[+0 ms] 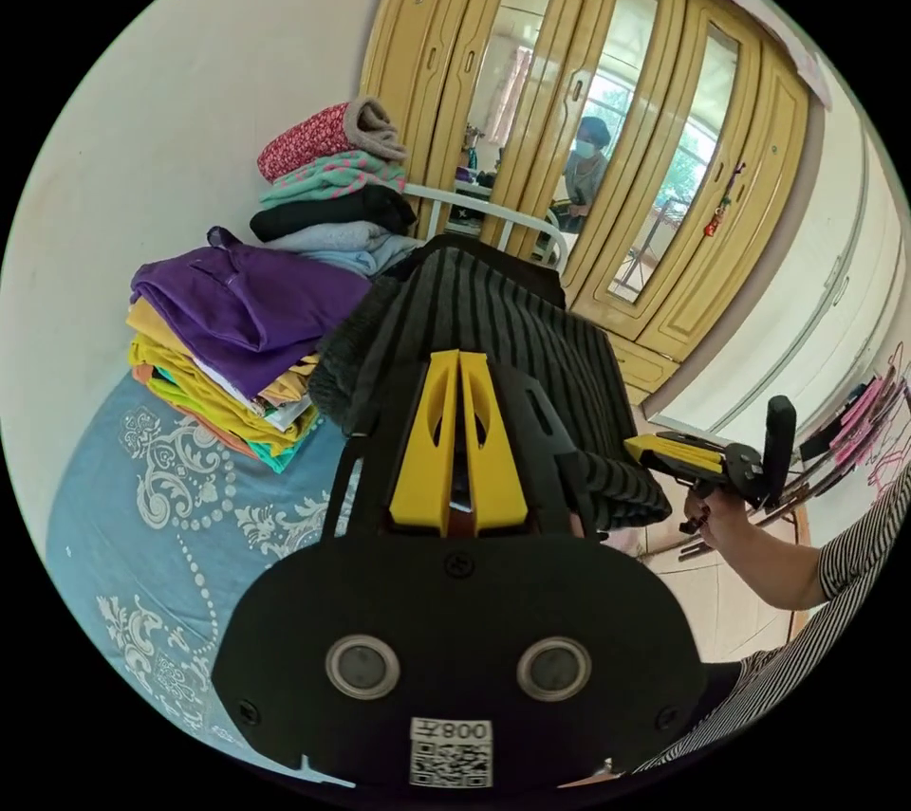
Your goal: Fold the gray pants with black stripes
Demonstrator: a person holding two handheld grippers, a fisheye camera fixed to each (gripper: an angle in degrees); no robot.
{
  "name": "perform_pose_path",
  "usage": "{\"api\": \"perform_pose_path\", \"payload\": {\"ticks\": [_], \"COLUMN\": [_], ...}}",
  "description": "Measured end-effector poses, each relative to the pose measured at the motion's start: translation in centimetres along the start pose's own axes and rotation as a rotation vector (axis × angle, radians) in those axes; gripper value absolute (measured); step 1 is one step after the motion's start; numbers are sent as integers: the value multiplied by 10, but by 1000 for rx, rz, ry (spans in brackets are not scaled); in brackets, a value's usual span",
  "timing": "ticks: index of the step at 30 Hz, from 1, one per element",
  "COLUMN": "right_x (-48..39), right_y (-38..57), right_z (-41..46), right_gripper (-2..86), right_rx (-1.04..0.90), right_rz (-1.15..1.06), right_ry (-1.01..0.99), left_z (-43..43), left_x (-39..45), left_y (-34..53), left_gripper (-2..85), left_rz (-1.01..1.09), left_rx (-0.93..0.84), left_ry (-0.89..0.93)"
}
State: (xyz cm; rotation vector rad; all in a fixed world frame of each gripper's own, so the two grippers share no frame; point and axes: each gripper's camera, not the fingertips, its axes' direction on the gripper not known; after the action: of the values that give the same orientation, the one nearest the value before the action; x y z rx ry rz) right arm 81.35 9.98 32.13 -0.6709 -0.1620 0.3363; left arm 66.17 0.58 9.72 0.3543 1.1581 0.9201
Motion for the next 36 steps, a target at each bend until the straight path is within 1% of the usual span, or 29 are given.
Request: {"api": "perform_pose_path", "payload": {"ticks": [1,2,3,4,6,9,14,16,18,20,24,26,29,32,36], "right_x": [-1,-4,-5,-6,-7,-5,-6,-6,-1,12,33,46,55,48,36], "right_y": [0,-1,-1,-1,-3,-4,-14,-21,-35,-68,-146,-202,-259,-296,-323], "right_z": [0,10,15,19,16,10,-12,-31,-50,-65,-60,-34,8,54,97], "right_gripper": [1,1,1,1,1,1,2,2,4,8,26,45,66,77,83], "right_rx": [3,-59,-80,-84,-78,-71,-65,-11,62,155,210,155,49,-57,-135], "right_rz": [9,-1,4,3,2,19,29,15,1,-48,-113,-123,-134,-185,-234], "right_ry": [-19,-41,-40,-42,-41,-60,-76,-90,-57,-13,49,72,38,102,159], "left_z": [7,21,22,18,0,-23,-51,-58,-67,-75,-92,-99,-111,-124,-144], "left_x": [1,1,-1,-2,-7,-15,-29,-35,-45,-50,-52,-51,-51,-51,-52], "left_y": [1,5,10,12,21,42,98,121,149,168,199,209,221,228,237], "left_gripper": [1,1,1,1,1,1,4,5,8,12,17,18,18,16,14], "left_rz": [14,30,32,24,-6,-47,-111,-143,-208,-252,-307,-337,-385,-404,-438], "left_rx": [-49,-152,-155,-138,-58,6,-18,-62,-112,-139,-201,-206,-207,-214,-219], "left_ry": [-19,-51,-55,-47,29,129,207,219,246,271,268,288,304,318,347]}}
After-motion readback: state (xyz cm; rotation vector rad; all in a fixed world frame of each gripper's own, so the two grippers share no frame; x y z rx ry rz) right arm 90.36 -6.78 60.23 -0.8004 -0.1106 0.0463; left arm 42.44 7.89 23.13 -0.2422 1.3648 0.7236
